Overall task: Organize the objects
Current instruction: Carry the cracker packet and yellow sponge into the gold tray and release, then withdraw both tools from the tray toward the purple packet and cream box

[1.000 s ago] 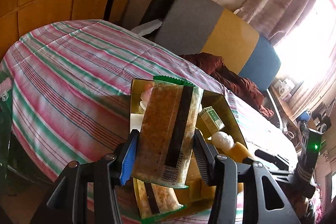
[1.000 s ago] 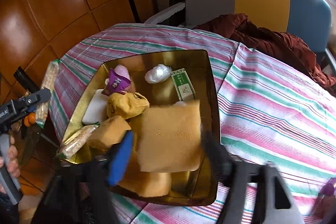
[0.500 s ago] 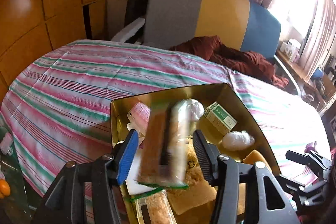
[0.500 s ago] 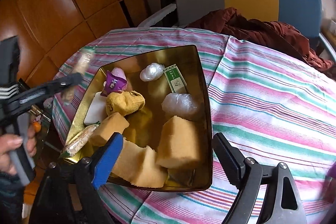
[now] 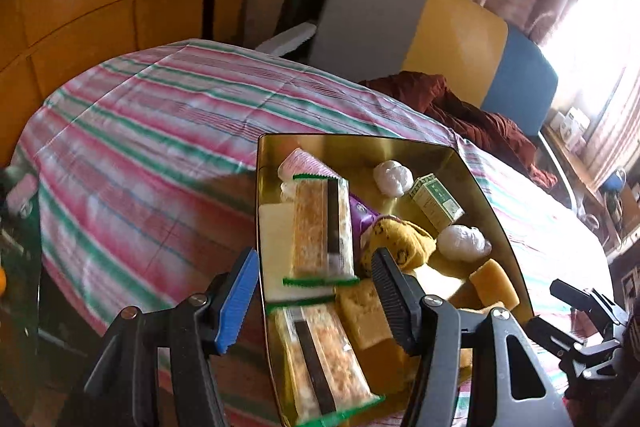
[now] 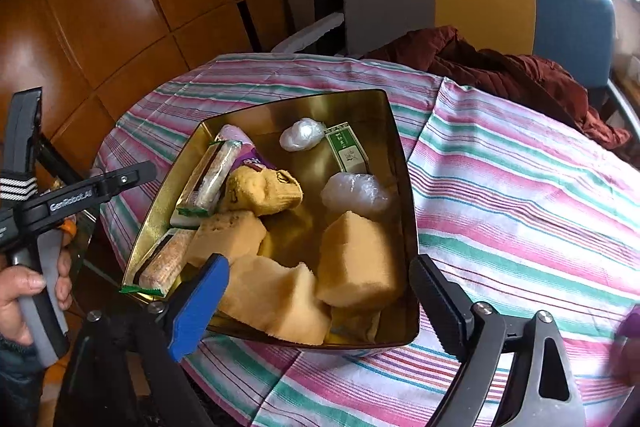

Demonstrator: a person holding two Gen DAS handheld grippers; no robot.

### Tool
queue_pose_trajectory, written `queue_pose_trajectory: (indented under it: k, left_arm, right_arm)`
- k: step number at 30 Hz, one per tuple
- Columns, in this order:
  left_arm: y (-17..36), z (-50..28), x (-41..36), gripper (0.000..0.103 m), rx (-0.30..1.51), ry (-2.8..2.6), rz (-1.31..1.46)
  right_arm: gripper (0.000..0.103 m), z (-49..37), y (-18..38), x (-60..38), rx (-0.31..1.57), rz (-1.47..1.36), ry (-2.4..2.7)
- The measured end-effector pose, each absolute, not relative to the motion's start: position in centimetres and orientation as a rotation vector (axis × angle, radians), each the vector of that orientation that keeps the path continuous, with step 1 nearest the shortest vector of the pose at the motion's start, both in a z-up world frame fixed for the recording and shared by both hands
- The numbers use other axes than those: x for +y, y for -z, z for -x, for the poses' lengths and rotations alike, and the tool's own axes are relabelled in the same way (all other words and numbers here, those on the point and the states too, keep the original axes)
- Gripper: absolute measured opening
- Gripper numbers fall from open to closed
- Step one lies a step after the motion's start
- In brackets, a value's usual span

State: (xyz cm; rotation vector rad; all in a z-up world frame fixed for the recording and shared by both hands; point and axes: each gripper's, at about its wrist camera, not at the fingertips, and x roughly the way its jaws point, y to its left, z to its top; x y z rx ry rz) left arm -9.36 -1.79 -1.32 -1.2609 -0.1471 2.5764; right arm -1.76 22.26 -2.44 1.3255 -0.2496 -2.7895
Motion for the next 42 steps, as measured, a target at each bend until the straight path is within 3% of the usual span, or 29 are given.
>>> queue_pose_trajectory:
  k: [2, 9, 42]
  left_arm:
    - [1.2, 8.5, -1.7, 0.06, -0.149, -2.597, 1.25]
    - [-0.1, 6.2, 0.0, 0.063, -0.034, -2.671, 1.136]
    - [-0.2, 1.6, 6.8, 0.064, 0.195, -2.518, 1.083]
  right_arm:
    - [0.103, 1.5, 2.3, 21.8, -0.215, -1.307, 2.81]
    - [0.103, 0.4, 1.6, 20.5, -0.026, -1.235, 2.931]
    - [0.103, -2.6, 1.9, 25.4, -0.131, -1.33, 3.084]
